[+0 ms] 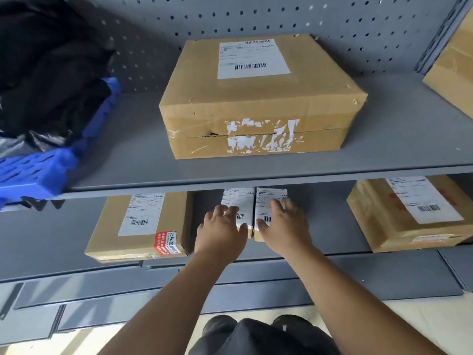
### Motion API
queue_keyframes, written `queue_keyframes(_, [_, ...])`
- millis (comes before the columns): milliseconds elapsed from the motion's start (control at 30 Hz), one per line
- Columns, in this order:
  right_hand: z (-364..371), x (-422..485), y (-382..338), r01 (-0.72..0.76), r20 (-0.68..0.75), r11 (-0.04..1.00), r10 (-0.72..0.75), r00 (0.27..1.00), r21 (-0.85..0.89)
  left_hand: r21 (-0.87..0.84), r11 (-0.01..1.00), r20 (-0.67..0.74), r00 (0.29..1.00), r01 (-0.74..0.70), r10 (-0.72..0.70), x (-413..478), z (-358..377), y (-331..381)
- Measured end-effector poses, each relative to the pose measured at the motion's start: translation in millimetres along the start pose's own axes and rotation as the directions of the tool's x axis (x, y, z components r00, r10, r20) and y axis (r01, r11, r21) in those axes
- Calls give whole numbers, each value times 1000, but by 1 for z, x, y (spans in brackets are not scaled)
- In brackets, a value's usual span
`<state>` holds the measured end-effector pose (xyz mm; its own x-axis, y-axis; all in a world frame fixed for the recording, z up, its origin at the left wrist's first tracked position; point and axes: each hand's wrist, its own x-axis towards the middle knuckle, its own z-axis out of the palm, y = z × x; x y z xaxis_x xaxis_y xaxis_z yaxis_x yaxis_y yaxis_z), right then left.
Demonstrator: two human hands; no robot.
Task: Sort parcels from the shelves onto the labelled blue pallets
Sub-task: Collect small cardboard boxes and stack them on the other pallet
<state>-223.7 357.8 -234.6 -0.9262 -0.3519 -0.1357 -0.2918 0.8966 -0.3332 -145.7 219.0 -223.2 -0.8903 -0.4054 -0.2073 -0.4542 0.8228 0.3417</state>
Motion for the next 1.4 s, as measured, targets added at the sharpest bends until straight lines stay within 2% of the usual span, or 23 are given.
queue_keyframes(367, [34, 28, 22, 8, -2, 992, -7, 1000, 127, -12, 1000, -98, 995, -26, 25, 51, 52, 2])
queue_keyframes(500, [31, 36, 36, -32, 9, 995, 31, 999, 96, -40, 999, -114, 993, -12, 8, 57, 66, -3])
queue_keyframes(733, [34, 31, 45, 15, -30, 999, -14, 999, 41, 26, 1000, -68, 997, -18, 20, 52, 66, -9])
queue_keyframes(933, [28, 13, 41, -19, 28, 999, 19, 999, 29, 18, 1000, -15, 1000, 1, -1, 32, 60, -6])
queue_keyframes(1100, [3, -5, 33, -43, 114, 999, 44, 992, -10, 0, 999, 44, 998, 47, -47, 9, 36, 2])
queue_keyframes(1400, [-49, -50, 17, -66, 83, 998, 65, 994, 10, -19, 999, 81, 996, 35, -33, -33, -16, 13])
